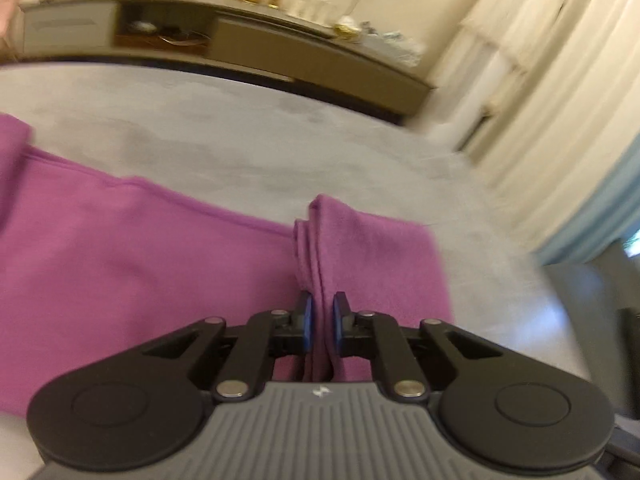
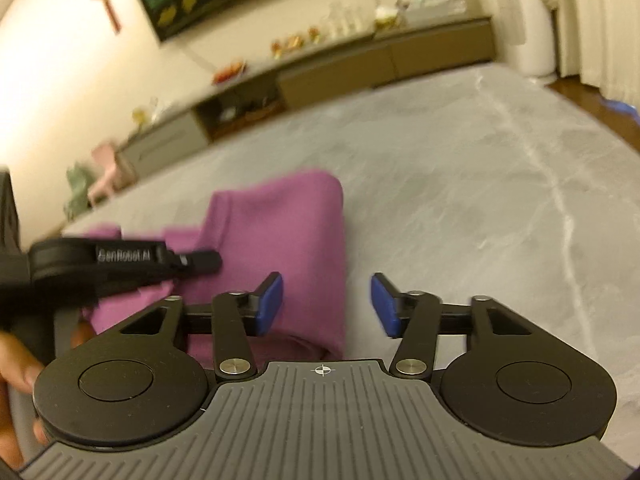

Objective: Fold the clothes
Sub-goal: 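Fold the pants end over with both grippers toward the folded bundle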

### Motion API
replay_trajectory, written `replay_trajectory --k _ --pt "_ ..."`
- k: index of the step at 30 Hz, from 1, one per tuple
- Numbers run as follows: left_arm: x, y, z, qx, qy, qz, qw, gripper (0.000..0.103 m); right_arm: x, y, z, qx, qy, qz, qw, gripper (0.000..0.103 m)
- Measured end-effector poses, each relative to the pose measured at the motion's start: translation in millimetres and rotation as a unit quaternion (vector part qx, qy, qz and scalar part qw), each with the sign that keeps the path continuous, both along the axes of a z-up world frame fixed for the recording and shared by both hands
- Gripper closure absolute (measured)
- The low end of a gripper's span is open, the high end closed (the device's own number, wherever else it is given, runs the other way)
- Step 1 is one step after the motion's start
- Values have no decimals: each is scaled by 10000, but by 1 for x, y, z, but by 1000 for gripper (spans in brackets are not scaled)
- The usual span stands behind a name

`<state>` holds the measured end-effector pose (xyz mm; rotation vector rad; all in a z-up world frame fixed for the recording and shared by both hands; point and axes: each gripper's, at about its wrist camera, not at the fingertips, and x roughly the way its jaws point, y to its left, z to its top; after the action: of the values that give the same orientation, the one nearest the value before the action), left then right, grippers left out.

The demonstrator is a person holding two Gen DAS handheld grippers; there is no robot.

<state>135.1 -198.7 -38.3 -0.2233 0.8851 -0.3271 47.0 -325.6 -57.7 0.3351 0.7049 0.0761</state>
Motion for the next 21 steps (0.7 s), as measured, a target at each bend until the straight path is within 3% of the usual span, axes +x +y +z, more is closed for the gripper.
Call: replay_trajectory --k 4,7,12,13,14,17,19,21 --pt "0 -5 -12 576 5 -62 9983 87 4 4 -17 -123 267 105 9995 72" --pt "-3 -3 -11 578 -68 -100 9983 86 -6 -1 -7 -100 193 -32 9998 60" --pt "-11 0 -6 492 -68 -93 9987 87 -19 -17 22 -290 -659 -271 9970 59" --pt "-13 -1 -6 538 -71 -112 9985 87 -14 -18 25 -343 -823 -214 9958 67" --pt "-12 -4 -8 613 -82 -127 9980 87 -4 -16 26 -359 -814 -24 9960 83" --pt "-13 -8 -11 745 -189 -138 9969 86 25 -12 27 -407 -777 545 9946 90" --pt "-13 -8 -10 763 -183 -140 9968 86 46 -3 19 -556 -510 897 9931 91" --pt "-11 -6 -10 726 -131 -138 9972 85 52 -1 10 -740 -280 904 9928 94"
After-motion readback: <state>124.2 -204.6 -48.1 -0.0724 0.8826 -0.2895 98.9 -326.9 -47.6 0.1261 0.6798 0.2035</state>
